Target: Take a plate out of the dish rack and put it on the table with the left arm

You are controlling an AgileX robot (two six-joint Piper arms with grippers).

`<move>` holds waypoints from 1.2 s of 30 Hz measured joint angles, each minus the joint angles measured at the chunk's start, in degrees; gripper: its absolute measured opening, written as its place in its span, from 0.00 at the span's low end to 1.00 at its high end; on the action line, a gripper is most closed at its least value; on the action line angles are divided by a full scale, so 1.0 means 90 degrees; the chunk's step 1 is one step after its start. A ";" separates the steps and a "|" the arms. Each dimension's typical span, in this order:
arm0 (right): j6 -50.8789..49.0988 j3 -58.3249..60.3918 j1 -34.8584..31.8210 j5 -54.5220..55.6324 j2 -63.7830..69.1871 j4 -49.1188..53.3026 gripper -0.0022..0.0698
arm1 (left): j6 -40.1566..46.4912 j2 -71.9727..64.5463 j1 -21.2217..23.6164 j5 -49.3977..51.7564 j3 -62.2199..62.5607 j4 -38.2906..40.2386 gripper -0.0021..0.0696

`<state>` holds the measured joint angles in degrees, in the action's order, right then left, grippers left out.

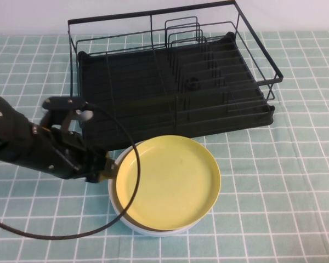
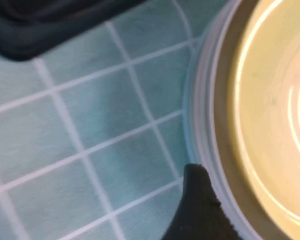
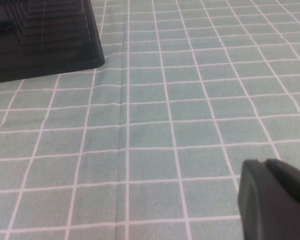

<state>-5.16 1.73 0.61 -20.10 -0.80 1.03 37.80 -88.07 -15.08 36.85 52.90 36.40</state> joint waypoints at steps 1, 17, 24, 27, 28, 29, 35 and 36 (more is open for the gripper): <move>0.0000 0.0000 0.0000 0.0000 0.0000 0.0000 0.00 | -0.0200 0.0146 0.0000 -0.0026 0.0000 -0.0272 0.59; 0.0000 0.0000 0.0000 0.0000 0.0000 0.0000 0.00 | 0.1807 0.0440 -0.1428 -0.0717 0.0296 0.1292 0.10; 0.0000 0.0000 0.0000 0.0000 0.0000 0.0000 0.00 | 0.2409 -0.0775 -0.2254 -0.0862 0.1195 0.1401 0.03; 0.0000 0.0000 0.0000 0.0000 0.0000 0.0000 0.00 | 0.2461 -0.1212 -0.2486 -0.0862 0.1708 0.1401 0.03; 0.0000 0.0000 0.0000 0.0000 0.0000 0.0000 0.00 | 0.2466 -0.1355 -0.2546 -0.0831 0.1881 0.1406 0.03; 0.0000 0.0000 0.0000 0.0000 0.0000 0.0000 0.00 | 0.2482 -0.1492 -0.2590 -0.0777 0.2046 0.1419 0.03; 0.0000 0.0000 0.0000 0.0000 0.0000 0.0000 0.00 | 0.2579 -0.2136 -0.2675 -0.0314 0.2644 0.1760 0.03; 0.0000 0.0000 0.0000 0.0000 0.0000 0.0000 0.00 | 0.2604 -0.2230 -0.2675 -0.0271 0.2686 0.1823 0.03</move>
<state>-5.16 1.73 0.61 -20.10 -0.80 1.03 61.23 -108.14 -39.16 34.41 77.08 52.81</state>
